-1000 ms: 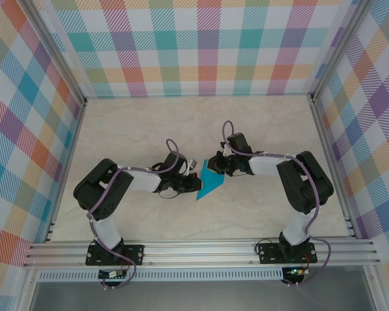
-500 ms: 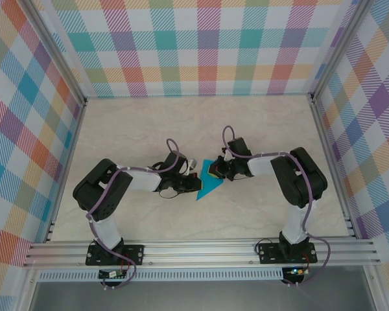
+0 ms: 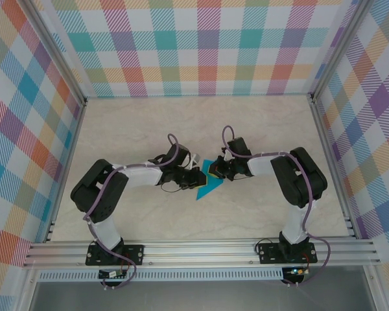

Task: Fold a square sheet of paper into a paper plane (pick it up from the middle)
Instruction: Fourth fold the wing at the center of the table.

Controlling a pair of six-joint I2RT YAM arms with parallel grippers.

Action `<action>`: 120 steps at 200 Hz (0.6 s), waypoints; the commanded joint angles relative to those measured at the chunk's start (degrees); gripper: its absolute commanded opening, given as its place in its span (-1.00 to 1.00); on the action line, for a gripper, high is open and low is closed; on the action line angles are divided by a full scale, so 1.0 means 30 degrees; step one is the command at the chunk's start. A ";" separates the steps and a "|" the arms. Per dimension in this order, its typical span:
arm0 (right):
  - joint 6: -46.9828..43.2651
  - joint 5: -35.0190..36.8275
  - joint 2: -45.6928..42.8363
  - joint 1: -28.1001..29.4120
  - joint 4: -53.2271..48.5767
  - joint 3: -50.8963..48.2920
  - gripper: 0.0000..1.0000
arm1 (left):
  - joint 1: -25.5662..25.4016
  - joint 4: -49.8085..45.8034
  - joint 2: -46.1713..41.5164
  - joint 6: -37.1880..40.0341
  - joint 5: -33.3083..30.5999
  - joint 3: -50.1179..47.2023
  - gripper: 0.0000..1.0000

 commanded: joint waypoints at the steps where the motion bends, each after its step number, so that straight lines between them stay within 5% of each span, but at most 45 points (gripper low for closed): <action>1: -0.0502 0.1519 0.1154 0.0075 -0.1877 -0.0219 -0.91 | -0.0150 -0.0039 0.0946 -0.0510 0.1061 -0.0448 -0.74; 120: -0.0645 0.1673 0.1563 0.0074 -0.2075 -0.0273 -0.91 | -0.0092 -0.4438 -0.0991 0.2199 -0.1103 -0.1883 -0.71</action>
